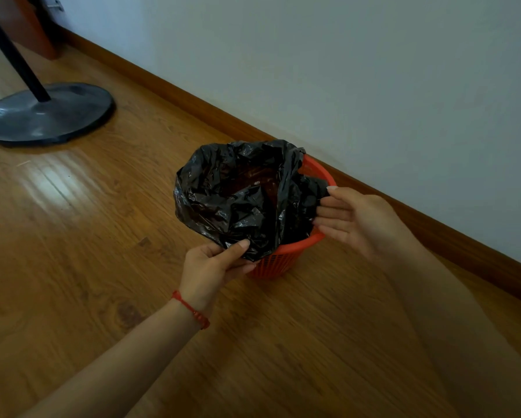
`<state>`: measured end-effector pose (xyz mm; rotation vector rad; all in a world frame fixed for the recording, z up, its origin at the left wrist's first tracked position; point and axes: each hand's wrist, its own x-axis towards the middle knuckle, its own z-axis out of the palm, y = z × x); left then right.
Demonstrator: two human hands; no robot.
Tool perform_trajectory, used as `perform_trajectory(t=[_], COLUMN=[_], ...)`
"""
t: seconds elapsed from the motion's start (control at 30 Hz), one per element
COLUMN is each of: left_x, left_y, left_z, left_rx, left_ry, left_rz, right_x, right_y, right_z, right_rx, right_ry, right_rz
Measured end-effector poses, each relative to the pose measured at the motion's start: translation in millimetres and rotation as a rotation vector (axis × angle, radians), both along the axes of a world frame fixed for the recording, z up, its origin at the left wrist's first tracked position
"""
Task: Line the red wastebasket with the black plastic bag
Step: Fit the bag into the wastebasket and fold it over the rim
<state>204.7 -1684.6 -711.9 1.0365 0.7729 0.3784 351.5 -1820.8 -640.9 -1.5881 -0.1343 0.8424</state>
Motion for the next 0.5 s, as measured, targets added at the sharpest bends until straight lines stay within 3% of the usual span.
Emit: perform_trajectory(t=[0.1,0.27,0.5], left_x=[0,0,1], left_y=[0,-2,-3], left_z=[0,2,4], left_rx=[-0.011,-0.026,-0.042], left_ry=[0.003,0.004,-0.010], left_rz=[0.003,0.002,0.002], right_x=[-2,-16,-19], right_y=[-1,13,29], right_z=[3,-8,-3], right_rx=[-0.045,-0.162,-0.354], right_ry=[-0.204,-0.515,-0.552], right_rz=[-0.025,0.124,0.237])
